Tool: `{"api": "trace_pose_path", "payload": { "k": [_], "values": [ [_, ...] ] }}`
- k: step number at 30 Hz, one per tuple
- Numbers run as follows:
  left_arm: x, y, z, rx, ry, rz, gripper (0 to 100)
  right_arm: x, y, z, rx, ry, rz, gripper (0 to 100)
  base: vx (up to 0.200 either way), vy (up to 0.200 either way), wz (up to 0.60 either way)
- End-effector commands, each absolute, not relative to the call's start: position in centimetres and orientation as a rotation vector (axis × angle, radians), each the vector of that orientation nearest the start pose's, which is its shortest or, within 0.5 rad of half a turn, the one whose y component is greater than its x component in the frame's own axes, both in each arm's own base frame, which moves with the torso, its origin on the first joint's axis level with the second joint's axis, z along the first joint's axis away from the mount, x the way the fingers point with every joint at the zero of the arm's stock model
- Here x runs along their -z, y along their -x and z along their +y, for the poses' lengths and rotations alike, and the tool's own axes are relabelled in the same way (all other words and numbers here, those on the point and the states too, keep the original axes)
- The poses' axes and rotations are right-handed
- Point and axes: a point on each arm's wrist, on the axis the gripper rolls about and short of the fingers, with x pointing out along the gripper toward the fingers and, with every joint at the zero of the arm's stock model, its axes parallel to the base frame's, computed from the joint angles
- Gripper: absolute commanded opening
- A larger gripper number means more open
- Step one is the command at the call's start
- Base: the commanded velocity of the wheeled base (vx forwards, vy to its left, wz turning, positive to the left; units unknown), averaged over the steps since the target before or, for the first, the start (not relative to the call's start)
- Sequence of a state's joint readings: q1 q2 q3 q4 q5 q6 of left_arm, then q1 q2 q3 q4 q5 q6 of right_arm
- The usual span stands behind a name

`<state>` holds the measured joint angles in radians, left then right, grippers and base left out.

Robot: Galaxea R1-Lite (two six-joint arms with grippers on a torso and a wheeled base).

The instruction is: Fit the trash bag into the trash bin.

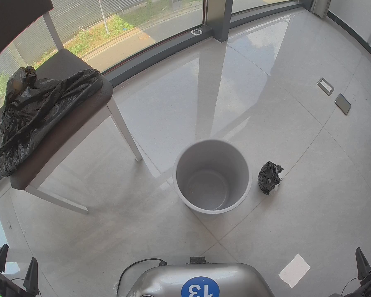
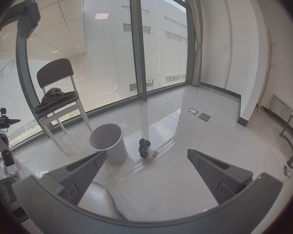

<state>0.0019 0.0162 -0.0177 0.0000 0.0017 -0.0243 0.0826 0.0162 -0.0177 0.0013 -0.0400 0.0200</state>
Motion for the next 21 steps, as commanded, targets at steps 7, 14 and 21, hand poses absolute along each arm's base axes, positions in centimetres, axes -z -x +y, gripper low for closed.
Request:
{"api": "trace_pose_path", "payload": {
  "k": [7, 14, 21],
  "values": [
    [-17.6, 2.8, 0.1, 0.093, 0.173, -0.132, 100, -7.5, 2.3, -0.3, -0.049, -0.017, 0.002, 100, 0.000, 0.000, 0.00],
    [-24.1, -2.6, 0.3, -0.127, 0.104, 0.044, 100, -7.5, 2.3, -0.2, -0.071, 0.003, 0.000, 100, 0.000, 0.000, 0.00],
    [-23.5, -7.2, 1.9, -0.423, 0.107, 0.289, 100, -7.5, 2.3, -0.2, -0.071, 0.003, 0.001, 100, 0.000, 0.000, 0.00]
  ]
}}
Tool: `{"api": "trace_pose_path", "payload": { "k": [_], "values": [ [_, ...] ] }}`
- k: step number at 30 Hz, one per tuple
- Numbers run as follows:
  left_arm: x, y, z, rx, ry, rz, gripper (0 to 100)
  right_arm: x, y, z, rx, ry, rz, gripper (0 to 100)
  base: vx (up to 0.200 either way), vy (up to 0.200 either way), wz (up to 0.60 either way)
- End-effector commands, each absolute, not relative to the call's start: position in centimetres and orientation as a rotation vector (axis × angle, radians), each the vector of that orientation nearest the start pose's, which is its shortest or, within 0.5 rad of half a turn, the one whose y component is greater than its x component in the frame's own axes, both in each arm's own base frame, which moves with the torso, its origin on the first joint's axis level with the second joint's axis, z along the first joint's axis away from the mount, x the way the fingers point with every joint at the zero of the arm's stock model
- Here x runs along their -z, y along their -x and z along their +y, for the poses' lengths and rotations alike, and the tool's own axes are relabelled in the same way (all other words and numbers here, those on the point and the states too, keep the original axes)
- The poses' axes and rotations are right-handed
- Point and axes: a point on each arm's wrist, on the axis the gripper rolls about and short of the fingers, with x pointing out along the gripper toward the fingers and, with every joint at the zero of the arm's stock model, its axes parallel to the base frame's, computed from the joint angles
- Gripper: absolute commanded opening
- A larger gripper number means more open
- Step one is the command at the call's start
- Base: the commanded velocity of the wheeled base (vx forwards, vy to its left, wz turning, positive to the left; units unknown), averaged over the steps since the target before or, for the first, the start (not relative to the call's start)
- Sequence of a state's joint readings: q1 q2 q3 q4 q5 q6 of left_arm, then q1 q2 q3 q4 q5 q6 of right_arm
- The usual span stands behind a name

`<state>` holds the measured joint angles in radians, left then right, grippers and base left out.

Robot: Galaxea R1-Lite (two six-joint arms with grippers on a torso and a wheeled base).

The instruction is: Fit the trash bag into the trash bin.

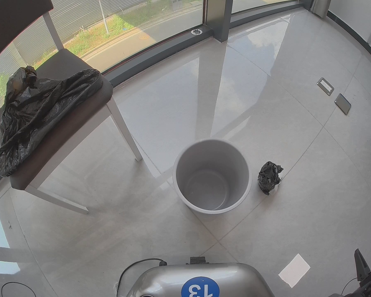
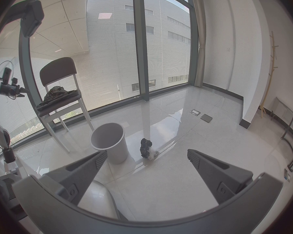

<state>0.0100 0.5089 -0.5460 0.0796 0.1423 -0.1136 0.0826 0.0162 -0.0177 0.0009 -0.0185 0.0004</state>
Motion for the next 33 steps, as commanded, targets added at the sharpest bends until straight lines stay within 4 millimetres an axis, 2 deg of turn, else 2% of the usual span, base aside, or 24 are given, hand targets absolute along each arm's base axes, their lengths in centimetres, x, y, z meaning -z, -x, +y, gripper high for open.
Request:
{"api": "trace_pose_path", "payload": {
  "k": [1, 6, 12, 21, 28, 33],
  "values": [
    [-23.5, -7.5, 2.2, -0.442, 0.114, 0.304, 100, -7.5, 2.3, -0.2, -0.071, 0.003, 0.001, 100, 0.000, 0.000, 0.00],
    [-24.3, -9.1, 3.8, -0.531, 0.161, 0.326, 100, -7.5, 2.3, -0.2, -0.071, 0.000, 0.002, 100, 0.000, 0.000, 0.00],
    [-25.2, -10.7, 5.6, -0.569, 0.327, 0.306, 100, -7.5, 2.3, -0.2, -0.071, 0.000, 0.000, 100, 0.000, 0.000, 0.00],
    [-24.2, -12.1, 7.4, -0.547, 0.571, 0.330, 100, -7.5, 2.3, -0.2, -0.071, 0.002, 0.000, 100, 0.000, 0.000, 0.00],
    [-23.3, -14.0, 10.0, -0.600, 0.604, 0.334, 100, -7.5, 2.3, -0.2, -0.067, 0.002, 0.001, 100, 0.000, 0.000, 0.00],
    [-22.9, -14.4, 10.4, -0.557, 0.624, 0.357, 100, -7.5, 2.3, -0.2, -0.066, 0.003, 0.001, 100, 0.000, 0.000, 0.00]
  ]
}}
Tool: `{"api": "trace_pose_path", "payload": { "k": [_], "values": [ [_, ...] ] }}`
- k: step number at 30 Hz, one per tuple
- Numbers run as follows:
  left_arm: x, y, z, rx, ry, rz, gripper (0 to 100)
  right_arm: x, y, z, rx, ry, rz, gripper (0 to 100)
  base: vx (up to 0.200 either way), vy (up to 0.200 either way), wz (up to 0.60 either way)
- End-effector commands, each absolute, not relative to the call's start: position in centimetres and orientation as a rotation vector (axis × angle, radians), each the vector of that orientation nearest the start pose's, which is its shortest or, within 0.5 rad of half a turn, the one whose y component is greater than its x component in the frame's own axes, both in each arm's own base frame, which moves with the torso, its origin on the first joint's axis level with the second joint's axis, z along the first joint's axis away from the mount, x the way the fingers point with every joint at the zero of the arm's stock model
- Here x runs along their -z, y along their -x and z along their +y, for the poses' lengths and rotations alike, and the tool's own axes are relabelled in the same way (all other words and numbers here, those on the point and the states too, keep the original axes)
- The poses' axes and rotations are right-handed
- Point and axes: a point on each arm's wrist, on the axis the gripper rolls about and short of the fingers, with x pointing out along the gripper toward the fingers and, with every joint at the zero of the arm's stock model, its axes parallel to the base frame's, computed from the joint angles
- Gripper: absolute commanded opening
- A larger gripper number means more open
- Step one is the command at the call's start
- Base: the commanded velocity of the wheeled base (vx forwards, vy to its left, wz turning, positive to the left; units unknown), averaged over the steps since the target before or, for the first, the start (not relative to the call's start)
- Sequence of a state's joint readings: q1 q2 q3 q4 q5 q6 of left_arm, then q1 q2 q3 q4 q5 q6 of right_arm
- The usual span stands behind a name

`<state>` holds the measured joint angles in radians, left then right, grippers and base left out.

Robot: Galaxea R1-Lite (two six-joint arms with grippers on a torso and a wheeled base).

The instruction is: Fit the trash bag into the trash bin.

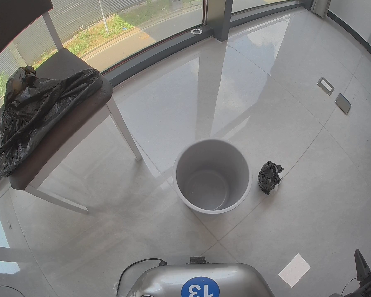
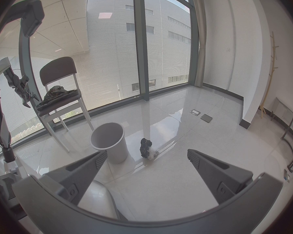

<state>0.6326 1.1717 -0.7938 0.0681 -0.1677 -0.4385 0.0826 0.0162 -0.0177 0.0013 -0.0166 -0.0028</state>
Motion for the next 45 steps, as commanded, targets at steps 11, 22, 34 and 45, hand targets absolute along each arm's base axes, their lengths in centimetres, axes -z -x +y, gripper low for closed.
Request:
{"api": "trace_pose_path", "payload": {
  "k": [11, 22, 34, 45],
  "values": [
    [-22.4, -15.6, 11.2, -0.525, 0.667, 0.433, 100, -7.5, 2.3, -0.2, -0.060, 0.005, 0.001, 100, 0.000, 0.000, 0.00],
    [-22.0, -16.2, 11.5, -0.535, 0.724, 0.433, 100, -7.5, 2.3, -0.2, -0.060, 0.005, 0.001, 100, 0.000, 0.000, 0.00],
    [-20.6, -16.9, 11.8, -0.467, 0.756, 0.320, 100, -7.5, 2.3, -0.2, -0.058, 0.014, 0.001, 100, 0.000, 0.000, 0.00],
    [-20.3, -17.4, 12.2, -0.464, 0.775, 0.308, 100, -7.5, 2.3, -0.2, -0.058, 0.017, 0.001, 100, 0.000, 0.000, 0.00]
  ]
}}
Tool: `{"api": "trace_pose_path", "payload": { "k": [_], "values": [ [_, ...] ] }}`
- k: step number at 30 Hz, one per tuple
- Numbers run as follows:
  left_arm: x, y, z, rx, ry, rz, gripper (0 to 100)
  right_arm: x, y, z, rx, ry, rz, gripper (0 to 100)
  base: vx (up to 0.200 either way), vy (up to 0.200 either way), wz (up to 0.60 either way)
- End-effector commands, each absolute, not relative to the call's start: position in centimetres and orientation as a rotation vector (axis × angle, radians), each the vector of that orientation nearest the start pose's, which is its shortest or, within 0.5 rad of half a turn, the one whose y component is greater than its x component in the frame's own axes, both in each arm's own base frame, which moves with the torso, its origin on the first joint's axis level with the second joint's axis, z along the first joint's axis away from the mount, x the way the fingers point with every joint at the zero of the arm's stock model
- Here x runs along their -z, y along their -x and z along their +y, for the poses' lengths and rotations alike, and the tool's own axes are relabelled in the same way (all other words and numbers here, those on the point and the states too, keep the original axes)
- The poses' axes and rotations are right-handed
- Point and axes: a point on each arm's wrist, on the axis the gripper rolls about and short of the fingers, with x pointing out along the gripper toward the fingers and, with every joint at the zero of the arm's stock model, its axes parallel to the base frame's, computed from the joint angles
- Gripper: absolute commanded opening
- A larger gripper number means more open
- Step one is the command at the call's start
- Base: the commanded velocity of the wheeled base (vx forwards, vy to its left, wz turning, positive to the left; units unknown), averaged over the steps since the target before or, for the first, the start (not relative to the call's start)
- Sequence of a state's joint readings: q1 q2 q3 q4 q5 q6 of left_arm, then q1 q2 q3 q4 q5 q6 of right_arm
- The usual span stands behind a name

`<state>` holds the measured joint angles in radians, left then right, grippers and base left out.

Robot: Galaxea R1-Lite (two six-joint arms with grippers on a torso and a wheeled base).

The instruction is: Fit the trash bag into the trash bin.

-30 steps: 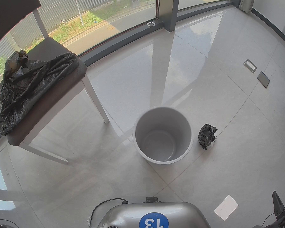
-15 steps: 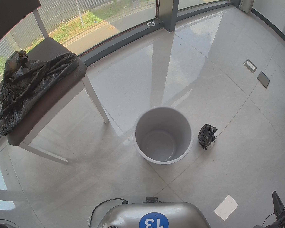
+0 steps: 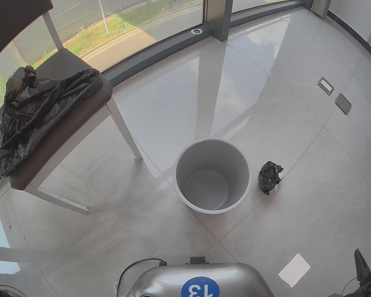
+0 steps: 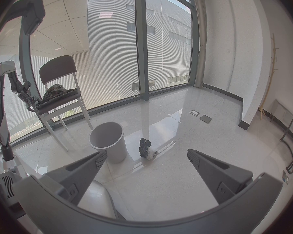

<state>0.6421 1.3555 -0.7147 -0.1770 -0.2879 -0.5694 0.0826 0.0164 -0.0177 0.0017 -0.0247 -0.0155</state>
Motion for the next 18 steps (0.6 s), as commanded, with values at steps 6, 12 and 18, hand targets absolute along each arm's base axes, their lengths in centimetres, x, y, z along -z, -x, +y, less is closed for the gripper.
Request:
{"api": "trace_pose_path", "payload": {
  "k": [6, 12, 18],
  "values": [
    [-20.58, -17.51, 12.32, -0.452, 0.807, 0.270, 0, -7.53, 2.27, -0.24, -0.058, 0.017, 0.001, 100, 0.000, 0.000, 0.00],
    [-20.71, -17.36, 12.21, -0.423, 0.812, 0.270, 0, -7.53, 2.27, -0.24, -0.058, 0.015, 0.001, 100, 0.000, 0.000, 0.00],
    [-20.66, -17.16, 12.06, -0.424, 0.806, 0.266, 0, -7.52, 2.27, -0.25, -0.055, 0.003, 0.003, 100, 0.000, 0.000, 0.00]
  ]
}}
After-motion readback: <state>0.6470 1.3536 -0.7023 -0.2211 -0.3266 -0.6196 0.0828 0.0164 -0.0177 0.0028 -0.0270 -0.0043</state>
